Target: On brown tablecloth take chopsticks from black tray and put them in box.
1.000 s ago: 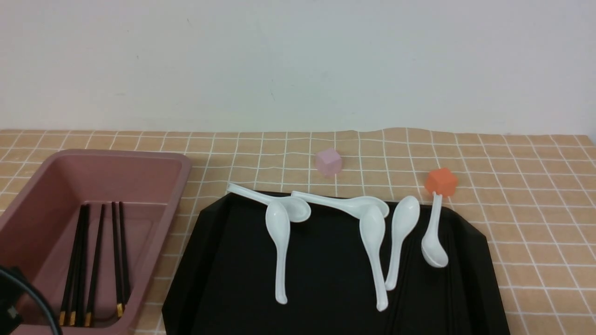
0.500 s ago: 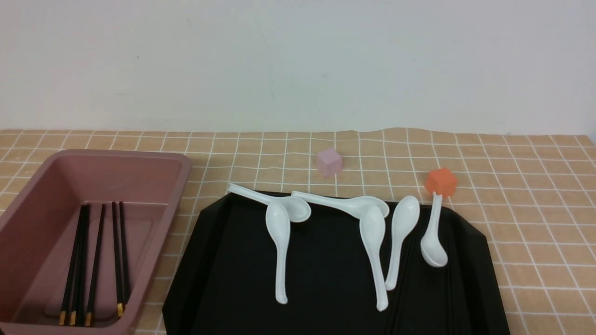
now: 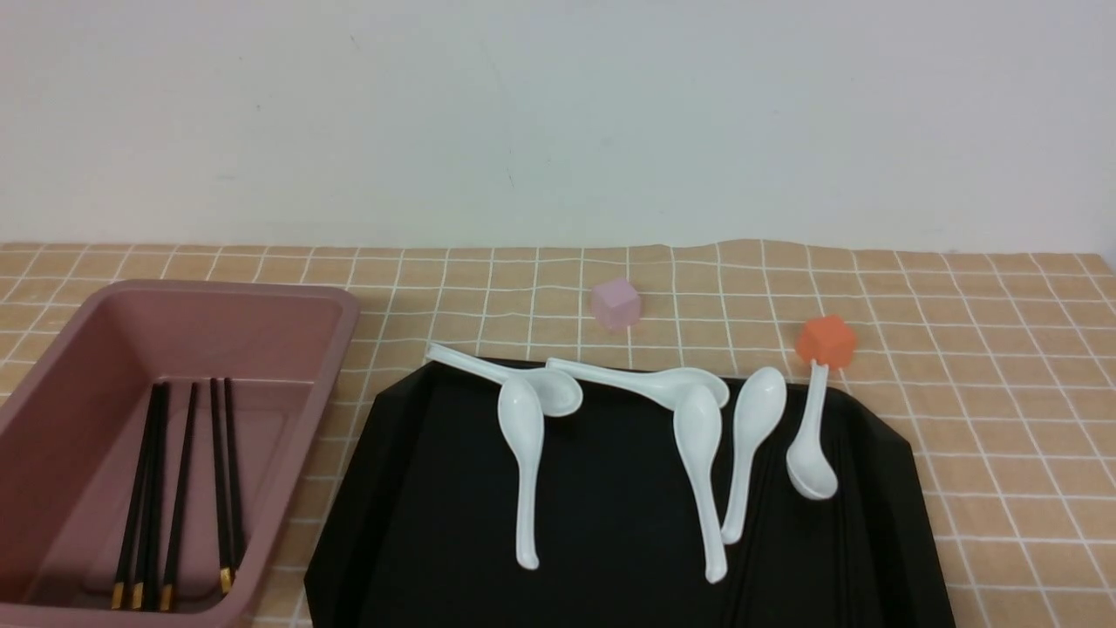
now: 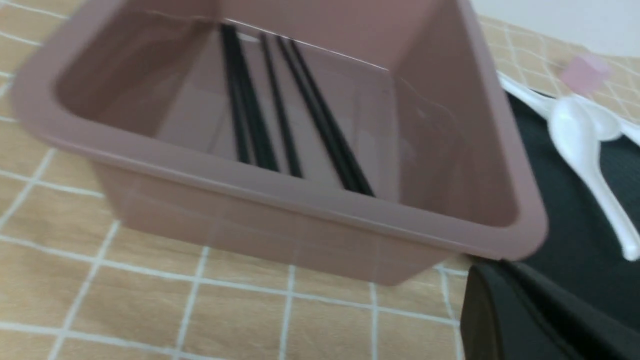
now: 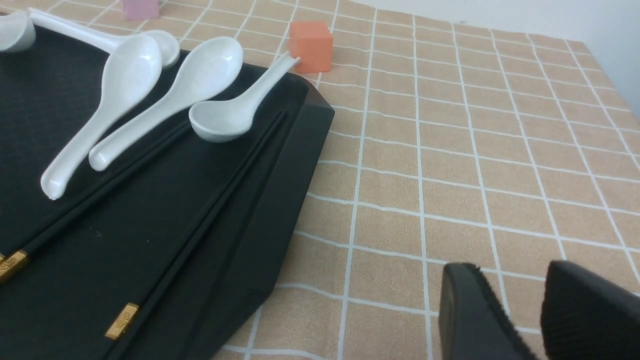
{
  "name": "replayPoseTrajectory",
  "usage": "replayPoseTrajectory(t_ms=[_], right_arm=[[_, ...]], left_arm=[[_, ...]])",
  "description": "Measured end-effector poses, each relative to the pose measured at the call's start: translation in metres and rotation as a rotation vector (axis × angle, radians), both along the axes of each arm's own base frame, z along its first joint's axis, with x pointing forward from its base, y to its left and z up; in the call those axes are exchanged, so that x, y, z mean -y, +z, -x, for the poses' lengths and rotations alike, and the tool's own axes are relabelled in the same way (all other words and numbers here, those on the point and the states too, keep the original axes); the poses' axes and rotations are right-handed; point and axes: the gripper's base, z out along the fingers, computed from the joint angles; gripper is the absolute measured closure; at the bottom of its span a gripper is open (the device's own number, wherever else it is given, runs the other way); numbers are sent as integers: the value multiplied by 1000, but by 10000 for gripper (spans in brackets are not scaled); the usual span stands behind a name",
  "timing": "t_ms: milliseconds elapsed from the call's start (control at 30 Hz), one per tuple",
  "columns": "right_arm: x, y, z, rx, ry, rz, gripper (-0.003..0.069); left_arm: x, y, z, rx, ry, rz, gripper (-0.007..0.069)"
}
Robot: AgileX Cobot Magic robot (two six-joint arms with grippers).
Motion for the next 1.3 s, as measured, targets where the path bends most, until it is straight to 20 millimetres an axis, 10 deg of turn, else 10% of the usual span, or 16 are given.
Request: replayPoseTrajectory(t_ms=[1300], right_arm=[[0,0,0,0,0,0,419]], left_arm=[[0,0,0,0,-2,0,587]])
